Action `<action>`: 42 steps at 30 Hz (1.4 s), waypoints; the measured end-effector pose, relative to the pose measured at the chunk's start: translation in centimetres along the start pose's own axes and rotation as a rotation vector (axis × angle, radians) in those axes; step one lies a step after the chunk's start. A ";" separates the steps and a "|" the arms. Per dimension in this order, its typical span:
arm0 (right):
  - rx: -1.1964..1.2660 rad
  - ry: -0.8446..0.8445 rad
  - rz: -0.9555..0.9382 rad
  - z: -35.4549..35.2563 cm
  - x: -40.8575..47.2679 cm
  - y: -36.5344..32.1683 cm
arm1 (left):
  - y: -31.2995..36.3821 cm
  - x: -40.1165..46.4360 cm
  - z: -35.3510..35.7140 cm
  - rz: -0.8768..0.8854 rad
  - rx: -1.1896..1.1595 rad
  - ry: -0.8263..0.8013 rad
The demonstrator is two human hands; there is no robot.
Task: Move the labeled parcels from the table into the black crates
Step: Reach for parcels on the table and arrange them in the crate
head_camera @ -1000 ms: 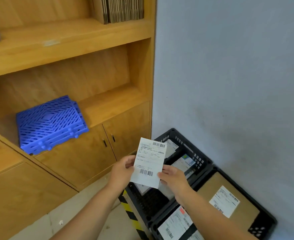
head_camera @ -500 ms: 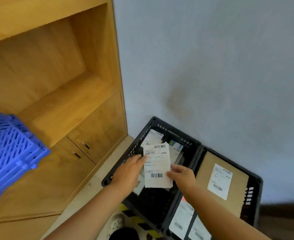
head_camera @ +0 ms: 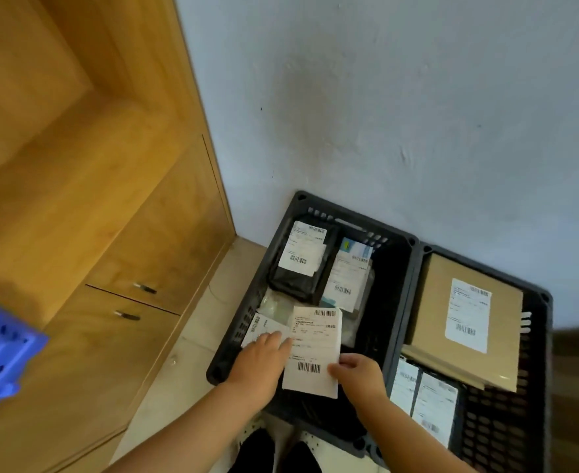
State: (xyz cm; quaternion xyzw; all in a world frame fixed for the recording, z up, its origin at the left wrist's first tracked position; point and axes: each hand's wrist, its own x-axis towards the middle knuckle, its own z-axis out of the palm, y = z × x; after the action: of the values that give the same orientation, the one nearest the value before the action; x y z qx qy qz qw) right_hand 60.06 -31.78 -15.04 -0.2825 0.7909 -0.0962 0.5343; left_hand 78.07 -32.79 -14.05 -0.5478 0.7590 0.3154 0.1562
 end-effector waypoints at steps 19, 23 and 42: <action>-0.208 -0.115 -0.006 9.9 16.4 3.8 | -5.7 11.5 11.5 -0.120 0.006 -0.131; -0.526 -0.147 -0.153 9.4 18.3 3.5 | -6.5 12.9 12.0 -0.110 0.094 -0.153; -0.598 0.056 -0.443 12.4 23.0 4.1 | -9.1 18.1 14.5 -0.059 0.503 -0.145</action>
State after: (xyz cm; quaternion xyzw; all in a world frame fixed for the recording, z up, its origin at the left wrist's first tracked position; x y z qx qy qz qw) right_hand 63.62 -39.13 -40.18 -0.5878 0.7179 0.0179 0.3726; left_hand 78.59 -38.43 -38.28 -0.4895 0.7841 0.1503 0.3506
